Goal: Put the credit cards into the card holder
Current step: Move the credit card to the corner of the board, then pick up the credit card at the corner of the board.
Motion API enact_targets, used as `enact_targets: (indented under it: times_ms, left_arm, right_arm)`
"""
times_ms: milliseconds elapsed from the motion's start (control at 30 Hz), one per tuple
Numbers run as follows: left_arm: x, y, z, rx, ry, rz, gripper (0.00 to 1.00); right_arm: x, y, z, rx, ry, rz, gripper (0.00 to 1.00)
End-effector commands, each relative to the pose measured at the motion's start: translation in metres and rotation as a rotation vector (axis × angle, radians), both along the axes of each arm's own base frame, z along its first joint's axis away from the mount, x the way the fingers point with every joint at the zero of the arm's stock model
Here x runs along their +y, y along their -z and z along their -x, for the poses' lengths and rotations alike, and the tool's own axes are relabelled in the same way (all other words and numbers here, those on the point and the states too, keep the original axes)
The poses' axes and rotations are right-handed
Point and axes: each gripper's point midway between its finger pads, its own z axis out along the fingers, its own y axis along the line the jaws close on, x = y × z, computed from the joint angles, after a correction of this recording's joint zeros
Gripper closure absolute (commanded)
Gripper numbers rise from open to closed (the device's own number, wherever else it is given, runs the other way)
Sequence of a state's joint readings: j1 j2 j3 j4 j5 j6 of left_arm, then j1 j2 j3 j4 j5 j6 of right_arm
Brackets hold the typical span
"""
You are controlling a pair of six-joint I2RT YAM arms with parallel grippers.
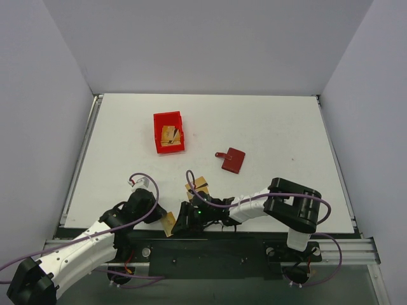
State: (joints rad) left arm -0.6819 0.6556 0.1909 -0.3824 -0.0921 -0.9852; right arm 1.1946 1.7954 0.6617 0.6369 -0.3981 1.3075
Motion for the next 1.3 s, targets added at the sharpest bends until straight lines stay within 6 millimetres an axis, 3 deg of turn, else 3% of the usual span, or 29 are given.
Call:
enact_targets:
  times_ms: [0, 433, 1267]
  left_arm:
    - [0.008, 0.013, 0.012, 0.057, 0.013, -0.049, 1.00]
    - [0.005, 0.014, 0.017, 0.072, 0.034, -0.039, 1.00]
    - [0.004, 0.016, 0.023, 0.083, 0.042, -0.024, 1.00]
  right_arm:
    - [-0.047, 0.040, -0.023, -0.067, 0.102, 0.239, 0.55]
    - [-0.049, 0.055, -0.025, -0.053, 0.110, 0.326, 0.52]
    - [-0.029, 0.068, -0.031, -0.004, 0.107, 0.272, 0.56]
